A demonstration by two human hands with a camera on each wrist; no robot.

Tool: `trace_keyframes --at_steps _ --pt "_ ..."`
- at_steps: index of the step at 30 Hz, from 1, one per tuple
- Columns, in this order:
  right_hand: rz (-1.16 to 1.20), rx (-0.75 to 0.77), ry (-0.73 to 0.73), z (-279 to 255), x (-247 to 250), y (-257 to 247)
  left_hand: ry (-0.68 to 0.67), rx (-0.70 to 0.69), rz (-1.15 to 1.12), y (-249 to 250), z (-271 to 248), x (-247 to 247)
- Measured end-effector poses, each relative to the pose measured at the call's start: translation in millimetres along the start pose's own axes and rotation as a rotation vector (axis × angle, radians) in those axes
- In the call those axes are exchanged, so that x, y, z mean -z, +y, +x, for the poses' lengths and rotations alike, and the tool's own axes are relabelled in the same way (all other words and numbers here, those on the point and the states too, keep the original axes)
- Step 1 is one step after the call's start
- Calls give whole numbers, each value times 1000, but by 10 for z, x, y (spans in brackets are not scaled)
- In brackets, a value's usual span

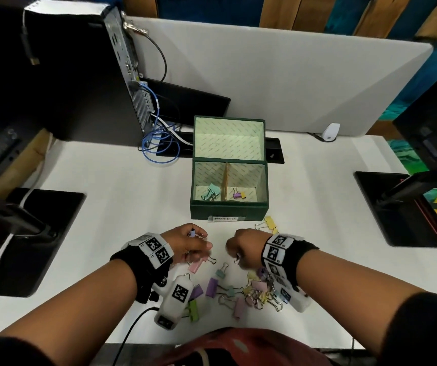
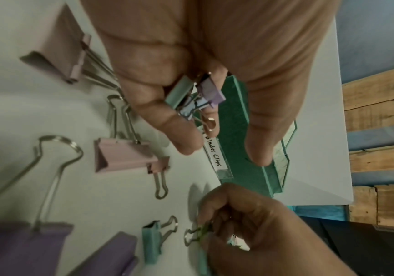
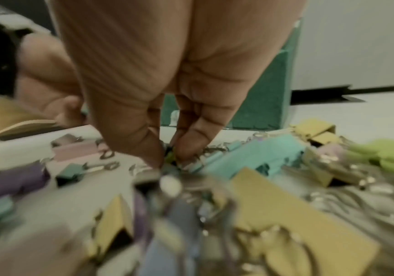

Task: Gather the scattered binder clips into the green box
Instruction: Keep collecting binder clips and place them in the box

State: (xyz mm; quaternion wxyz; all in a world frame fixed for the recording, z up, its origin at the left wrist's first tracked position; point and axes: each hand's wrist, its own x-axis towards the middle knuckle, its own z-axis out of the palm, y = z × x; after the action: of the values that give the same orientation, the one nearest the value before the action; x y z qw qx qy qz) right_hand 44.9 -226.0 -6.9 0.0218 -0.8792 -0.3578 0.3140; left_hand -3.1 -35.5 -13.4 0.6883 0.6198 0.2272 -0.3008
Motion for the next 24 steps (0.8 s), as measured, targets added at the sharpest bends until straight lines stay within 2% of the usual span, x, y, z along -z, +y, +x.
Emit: trace_keyframes --at_steps 4,8,12,14,16,18,22,24 --pt "183 -101 27 -11 139 65 -25 34 -25 -35 3 -18" --pt "412 -99 144 -29 297 -12 -16 150 -129 19 27 -125" --pt "766 7 139 39 388 -247 -66 81 -232 42 34 -198" --pt "800 38 158 41 371 -270 -68 31 -250 66 36 -223" --pt "729 14 220 3 362 -198 -7 23 -249 82 52 -216" --pt "571 -25 215 -61 343 -98 52 34 -240 85 60 -197" --pt "116 -25 -69 -166 217 -33 87 61 -243 71 67 -148" --pt "-21 0 -136 -178 111 -42 97 60 -226 66 82 -127"
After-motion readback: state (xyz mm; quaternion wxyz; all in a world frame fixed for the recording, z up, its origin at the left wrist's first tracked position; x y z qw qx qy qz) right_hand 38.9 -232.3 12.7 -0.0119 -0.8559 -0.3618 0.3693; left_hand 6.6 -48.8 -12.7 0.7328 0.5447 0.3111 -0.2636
